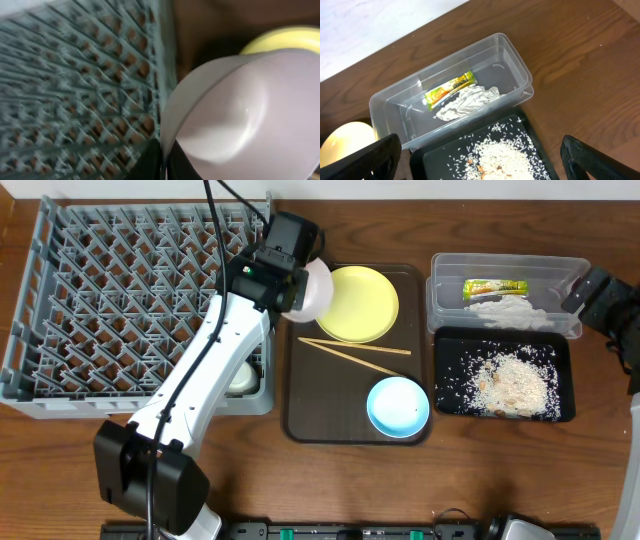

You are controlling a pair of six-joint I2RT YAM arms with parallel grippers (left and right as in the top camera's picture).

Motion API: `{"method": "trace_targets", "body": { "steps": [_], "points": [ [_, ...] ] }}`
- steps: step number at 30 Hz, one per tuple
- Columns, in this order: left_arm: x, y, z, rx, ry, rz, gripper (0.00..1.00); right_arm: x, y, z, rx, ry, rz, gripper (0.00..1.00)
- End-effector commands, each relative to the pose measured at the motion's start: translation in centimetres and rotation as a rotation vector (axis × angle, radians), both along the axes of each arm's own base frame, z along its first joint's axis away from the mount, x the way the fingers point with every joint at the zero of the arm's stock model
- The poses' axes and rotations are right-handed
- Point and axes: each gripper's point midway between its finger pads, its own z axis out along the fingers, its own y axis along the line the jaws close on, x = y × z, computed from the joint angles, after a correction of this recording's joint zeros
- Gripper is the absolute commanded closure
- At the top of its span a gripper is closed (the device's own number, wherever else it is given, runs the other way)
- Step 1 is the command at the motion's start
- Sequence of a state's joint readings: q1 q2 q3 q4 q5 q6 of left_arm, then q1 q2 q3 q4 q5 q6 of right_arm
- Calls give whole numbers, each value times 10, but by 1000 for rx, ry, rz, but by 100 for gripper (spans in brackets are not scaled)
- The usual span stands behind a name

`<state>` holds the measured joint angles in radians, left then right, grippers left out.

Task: Sort waste into correct bins and load items into the dishwasher
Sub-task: 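Lift the pink bowl with the left gripper and carry it to the rack, then set the pink bowl upright in the back of the rack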

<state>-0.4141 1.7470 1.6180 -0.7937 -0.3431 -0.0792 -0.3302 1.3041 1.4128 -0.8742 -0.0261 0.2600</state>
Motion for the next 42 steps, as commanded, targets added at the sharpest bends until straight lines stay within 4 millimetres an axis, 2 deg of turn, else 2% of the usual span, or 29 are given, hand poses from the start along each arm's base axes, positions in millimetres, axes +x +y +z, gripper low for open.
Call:
{"method": "trace_targets", "body": {
  "steps": [1, 6, 9, 14, 20, 29, 33, 40, 42],
  "points": [
    [18, 33, 31, 178, -144, 108, 92, -1, -2, 7, -1, -17, -13, 1],
    [34, 57, 70, 343, -305, 208, 92, -1, -2, 7, -1, -17, -13, 1],
    [43, 66, 88, 377, -391, 271, 92, -1, -2, 7, -1, -17, -13, 1],
    [62, 69, 88, 415, -440, 291, 92, -1, -2, 7, -1, -17, -13, 1],
    [95, 95, 71, 574, -454, 358, 92, -2, -2, 7, -1, -17, -13, 1],
    [119, 131, 45, 586, -472, 440, 92, -2, -2, 7, 0, -14, -14, 1],
    [126, 137, 26, 612, -446, 436, 92, -2, -2, 6, 0, -14, -13, 1],
    [135, 143, -22, 673, -348, 401, 92, -2, -1, 6, 0, -14, -12, 1],
    [135, 146, -24, 679, -340, 400, 92, -2, -1, 6, 0, -14, -12, 1]
  ]
}}
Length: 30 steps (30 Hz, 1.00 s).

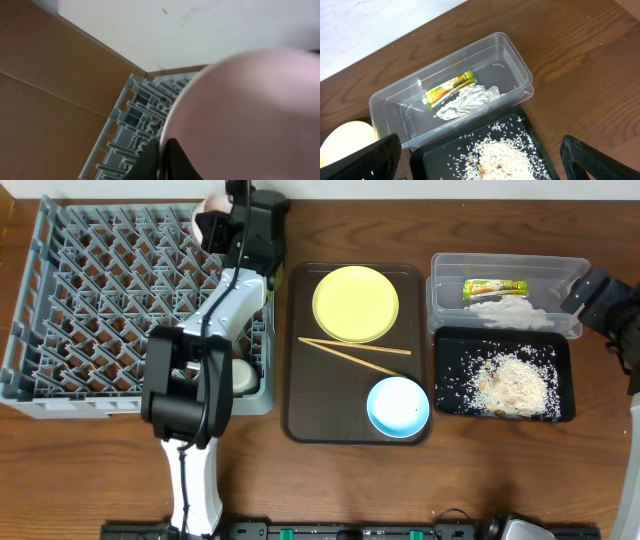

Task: Sort waste into correct bins and load items into the dishwasher
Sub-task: 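Set the pink bowl upright in the back of the rack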

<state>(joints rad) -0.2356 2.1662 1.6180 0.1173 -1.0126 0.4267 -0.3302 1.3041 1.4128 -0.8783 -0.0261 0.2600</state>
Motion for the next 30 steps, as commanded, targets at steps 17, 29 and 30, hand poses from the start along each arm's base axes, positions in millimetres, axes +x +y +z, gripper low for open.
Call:
{"method": "trace_targets", "body": {
  "steps": [17, 29, 30],
  "points": [
    [11, 11, 28, 179, 74, -21, 92, -3, -1, 5, 2, -8, -11, 1],
    [12, 6, 25, 248, 170, -61, 93, -8, 1, -1, 13, 24, -12, 1],
    [12, 6, 25, 248, 170, -62, 93, -9, 1, -1, 14, 26, -12, 1]
  ]
}}
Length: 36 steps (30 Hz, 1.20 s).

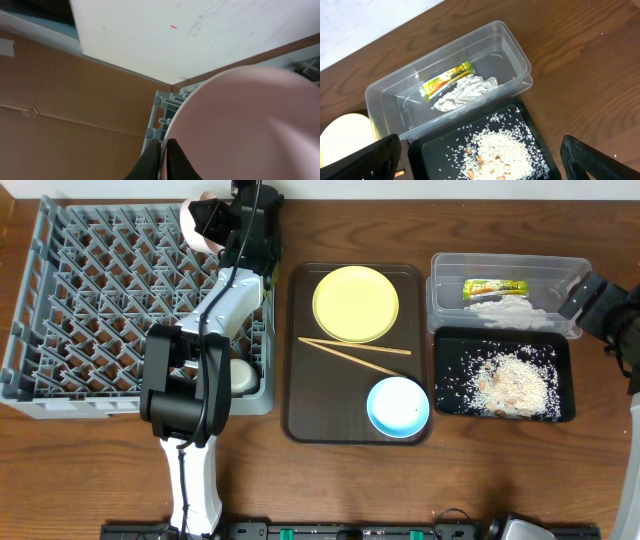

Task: Sort waste into correct bins and load items into the dishwasher
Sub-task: 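Set the pink bowl upright in the back of the rack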

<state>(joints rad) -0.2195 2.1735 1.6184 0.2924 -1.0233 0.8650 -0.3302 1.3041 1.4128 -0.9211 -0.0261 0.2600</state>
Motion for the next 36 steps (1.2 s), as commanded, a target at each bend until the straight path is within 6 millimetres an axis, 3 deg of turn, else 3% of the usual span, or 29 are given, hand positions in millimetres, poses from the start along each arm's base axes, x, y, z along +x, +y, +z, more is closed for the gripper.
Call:
{"method": "trace_targets", "body": {
  "steps": [1, 11, 18, 28, 36],
  "points": [
    [2, -3, 3, 11, 3, -3, 93, -2, -1, 6, 0, -13, -12, 1],
    [1, -29, -12, 14, 37, -61, 93, -2, -1, 6, 0, -12, -12, 1],
    [-4, -25, -25, 22, 69, -55, 93, -2, -1, 6, 0, -12, -12, 1],
    [0, -27, -4, 88, 47, -61, 93, -2, -1, 6, 0, -12, -12, 1],
    [-4, -25, -19, 99, 93, -59, 93, -2, -1, 6, 0, -12, -12, 1]
  ]
}}
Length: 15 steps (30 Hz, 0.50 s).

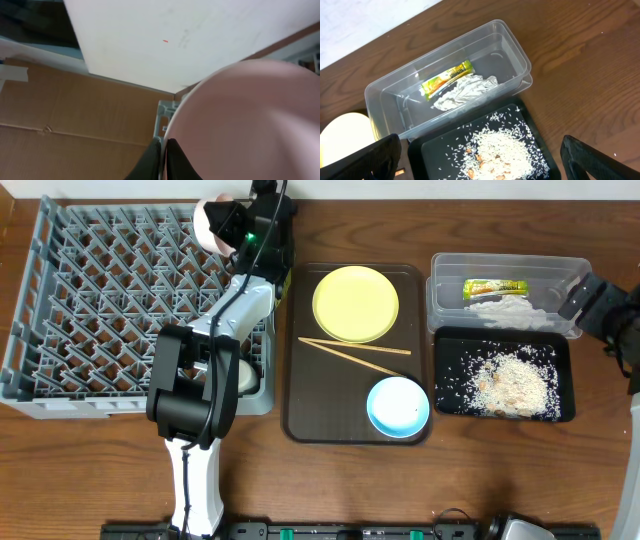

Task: Sort waste into correct bins and load items into the dishwasher
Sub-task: 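Set the pink bowl upright in the back of the rack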

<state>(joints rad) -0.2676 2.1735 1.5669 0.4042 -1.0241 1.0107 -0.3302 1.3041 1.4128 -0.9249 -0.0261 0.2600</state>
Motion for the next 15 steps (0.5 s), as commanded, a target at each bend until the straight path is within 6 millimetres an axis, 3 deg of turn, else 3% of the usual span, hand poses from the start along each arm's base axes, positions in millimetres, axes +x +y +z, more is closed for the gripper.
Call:
{"method": "trace_targets", "body": {
  "steps": [1, 15],
  "points": [
    [-3, 2, -17, 20, 44, 7, 93, -1, -1, 7, -1, -15, -12, 1],
    [-6, -1, -18, 25, 49, 15, 93, -1, -1, 7, -1, -15, -12, 1]
  ]
}}
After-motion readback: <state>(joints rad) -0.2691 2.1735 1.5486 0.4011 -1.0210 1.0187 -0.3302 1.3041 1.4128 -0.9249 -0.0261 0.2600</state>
